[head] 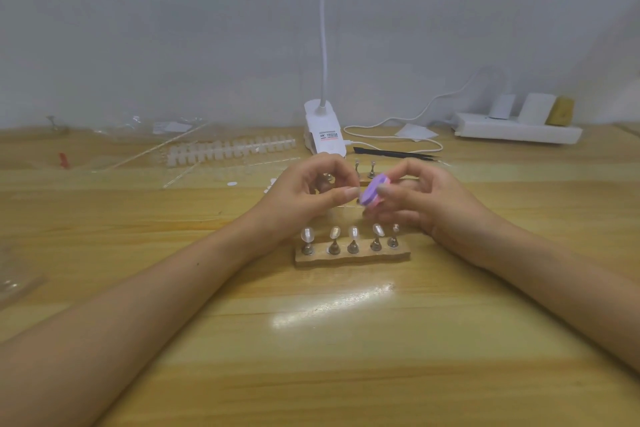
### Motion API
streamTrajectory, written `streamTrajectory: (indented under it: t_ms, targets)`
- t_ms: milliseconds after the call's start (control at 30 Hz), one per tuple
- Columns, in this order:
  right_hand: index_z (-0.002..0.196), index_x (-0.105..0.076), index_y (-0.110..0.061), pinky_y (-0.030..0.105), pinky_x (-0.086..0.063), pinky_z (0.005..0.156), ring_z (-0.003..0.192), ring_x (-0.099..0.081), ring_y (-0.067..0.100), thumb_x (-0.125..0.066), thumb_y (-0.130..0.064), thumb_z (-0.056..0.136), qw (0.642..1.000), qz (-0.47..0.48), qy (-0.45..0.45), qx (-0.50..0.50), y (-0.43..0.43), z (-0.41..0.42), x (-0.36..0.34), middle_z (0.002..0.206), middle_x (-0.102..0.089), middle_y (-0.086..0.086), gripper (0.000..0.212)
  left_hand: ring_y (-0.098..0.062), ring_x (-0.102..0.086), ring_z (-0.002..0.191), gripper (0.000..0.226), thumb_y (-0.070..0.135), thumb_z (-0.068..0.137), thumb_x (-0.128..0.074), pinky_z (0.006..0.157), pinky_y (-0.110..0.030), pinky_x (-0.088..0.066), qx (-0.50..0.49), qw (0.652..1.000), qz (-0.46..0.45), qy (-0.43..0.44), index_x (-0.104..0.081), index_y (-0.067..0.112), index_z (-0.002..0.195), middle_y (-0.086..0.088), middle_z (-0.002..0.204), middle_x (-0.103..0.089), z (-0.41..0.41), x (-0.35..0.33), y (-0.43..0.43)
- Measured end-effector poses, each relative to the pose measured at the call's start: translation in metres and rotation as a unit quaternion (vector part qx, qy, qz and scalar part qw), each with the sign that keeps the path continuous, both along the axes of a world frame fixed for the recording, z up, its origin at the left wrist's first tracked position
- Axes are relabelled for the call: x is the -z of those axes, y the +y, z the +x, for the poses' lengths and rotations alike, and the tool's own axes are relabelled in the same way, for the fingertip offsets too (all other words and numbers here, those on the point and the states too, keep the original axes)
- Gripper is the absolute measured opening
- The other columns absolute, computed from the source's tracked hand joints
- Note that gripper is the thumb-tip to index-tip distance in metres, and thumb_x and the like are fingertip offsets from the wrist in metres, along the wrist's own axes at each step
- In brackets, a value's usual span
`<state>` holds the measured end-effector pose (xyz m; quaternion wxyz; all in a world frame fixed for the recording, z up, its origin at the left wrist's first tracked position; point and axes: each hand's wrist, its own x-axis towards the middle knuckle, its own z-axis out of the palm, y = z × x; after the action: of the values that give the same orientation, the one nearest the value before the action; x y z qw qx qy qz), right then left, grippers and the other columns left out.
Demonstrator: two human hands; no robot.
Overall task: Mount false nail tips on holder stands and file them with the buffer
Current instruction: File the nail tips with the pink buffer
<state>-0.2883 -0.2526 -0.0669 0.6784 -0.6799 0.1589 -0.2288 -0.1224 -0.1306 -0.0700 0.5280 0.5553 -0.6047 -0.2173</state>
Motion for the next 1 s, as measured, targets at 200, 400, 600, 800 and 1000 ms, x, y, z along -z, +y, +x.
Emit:
streamTrajectory:
  t_ms: [200, 400, 600, 800, 1000]
  targets:
    - [0.097, -0.056, -0.008, 0.025, -0.058, 0.07, 0.088, -0.076, 0.027, -0.073, -0.022, 0.079, 1.0, -0.021, 0.009, -0.017, 0.0013, 0.0002, 0.0012, 0.096, -0.077, 0.015, 0.028, -0.01, -0.05, 0.073, 0.014, 0.007, 0.091, -0.067, 0.069, -0.026, -0.041, -0.008, 1.0, 0.004, 0.005, -0.064, 0.018, 0.083, 0.011, 0.082, -0.061, 0.0014, 0.0016, -0.0003]
    - [0.098, -0.056, -0.007, 0.025, -0.059, 0.071, 0.089, -0.076, 0.027, -0.074, -0.021, 0.079, 0.999, -0.031, 0.012, -0.024, 0.001, 0.0004, 0.0019, 0.097, -0.077, 0.016, 0.029, -0.006, -0.052, 0.075, 0.015, 0.005, 0.09, -0.066, 0.072, -0.026, -0.041, -0.008, 1.0, 0.003, 0.0, -0.064, 0.017, 0.083, 0.011, 0.082, -0.06, 0.0001, 0.0004, -0.0001]
    - [0.097, -0.055, -0.008, 0.025, -0.058, 0.071, 0.09, -0.076, 0.026, -0.073, -0.02, 0.082, 0.999, -0.035, 0.019, -0.03, 0.0006, -0.0005, 0.0017, 0.097, -0.077, 0.016, 0.026, -0.007, -0.051, 0.075, 0.014, 0.005, 0.09, -0.066, 0.071, -0.025, -0.041, -0.012, 1.0, 0.001, -0.002, -0.064, 0.016, 0.083, 0.011, 0.081, -0.06, -0.0002, -0.0003, -0.0001]
    - [0.097, -0.054, -0.006, 0.027, -0.06, 0.072, 0.087, -0.076, 0.029, -0.072, -0.017, 0.08, 1.0, -0.006, -0.012, -0.012, -0.0013, -0.0003, 0.0023, 0.095, -0.076, 0.017, 0.027, -0.007, -0.051, 0.075, 0.017, 0.004, 0.09, -0.067, 0.07, -0.024, -0.041, -0.006, 1.0, 0.0, -0.005, -0.064, 0.019, 0.081, 0.013, 0.08, -0.061, -0.001, -0.0003, 0.0007]
    - [0.096, -0.054, -0.008, 0.029, -0.06, 0.073, 0.087, -0.076, 0.029, -0.073, -0.021, 0.079, 1.0, -0.021, -0.007, -0.011, -0.0019, 0.0, 0.0038, 0.096, -0.077, 0.016, 0.029, -0.013, -0.051, 0.078, 0.013, 0.007, 0.09, -0.068, 0.071, -0.024, -0.042, -0.014, 1.0, 0.004, -0.003, -0.065, 0.017, 0.083, 0.004, 0.084, -0.06, 0.0002, 0.0003, -0.0002]
